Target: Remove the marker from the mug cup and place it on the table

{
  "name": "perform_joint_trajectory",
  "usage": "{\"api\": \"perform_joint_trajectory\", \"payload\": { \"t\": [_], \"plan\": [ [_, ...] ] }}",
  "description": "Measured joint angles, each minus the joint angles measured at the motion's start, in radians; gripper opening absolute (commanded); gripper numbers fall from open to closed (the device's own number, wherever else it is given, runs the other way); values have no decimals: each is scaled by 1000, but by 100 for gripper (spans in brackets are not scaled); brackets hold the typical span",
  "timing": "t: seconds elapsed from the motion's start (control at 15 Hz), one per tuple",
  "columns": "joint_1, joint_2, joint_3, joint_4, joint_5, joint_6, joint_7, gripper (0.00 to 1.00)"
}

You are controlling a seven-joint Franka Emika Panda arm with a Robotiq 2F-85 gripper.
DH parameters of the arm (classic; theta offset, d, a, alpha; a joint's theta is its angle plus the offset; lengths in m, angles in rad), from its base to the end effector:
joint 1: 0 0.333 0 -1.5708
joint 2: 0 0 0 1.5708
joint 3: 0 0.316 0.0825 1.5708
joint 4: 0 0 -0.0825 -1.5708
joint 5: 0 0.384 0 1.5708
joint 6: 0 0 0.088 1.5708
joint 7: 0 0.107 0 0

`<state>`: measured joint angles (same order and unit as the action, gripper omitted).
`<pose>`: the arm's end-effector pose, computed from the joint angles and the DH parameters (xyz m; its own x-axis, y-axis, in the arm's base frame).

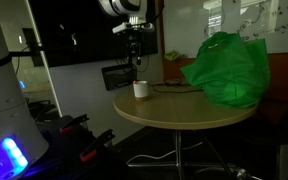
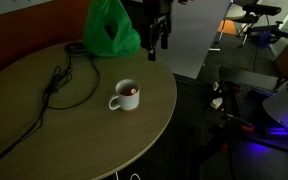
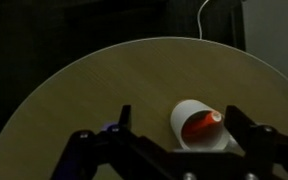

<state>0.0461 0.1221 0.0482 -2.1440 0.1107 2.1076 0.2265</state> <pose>0.5354 0.0556 0.3347 0.9663 -0.1874 -0.1767 -0.1994 -0.9785 -0.0523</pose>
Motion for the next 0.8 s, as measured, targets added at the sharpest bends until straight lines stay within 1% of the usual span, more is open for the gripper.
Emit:
{"api": "perform_joint_trajectory", "payload": {
  "t": [0.33,0.47,0.8],
  "plan": [
    [28,153,6,135,6,-14,16,100],
    [38,196,11,177,7,-21,16,100],
    [40,211,10,198,7,-35,16,100]
  ]
}}
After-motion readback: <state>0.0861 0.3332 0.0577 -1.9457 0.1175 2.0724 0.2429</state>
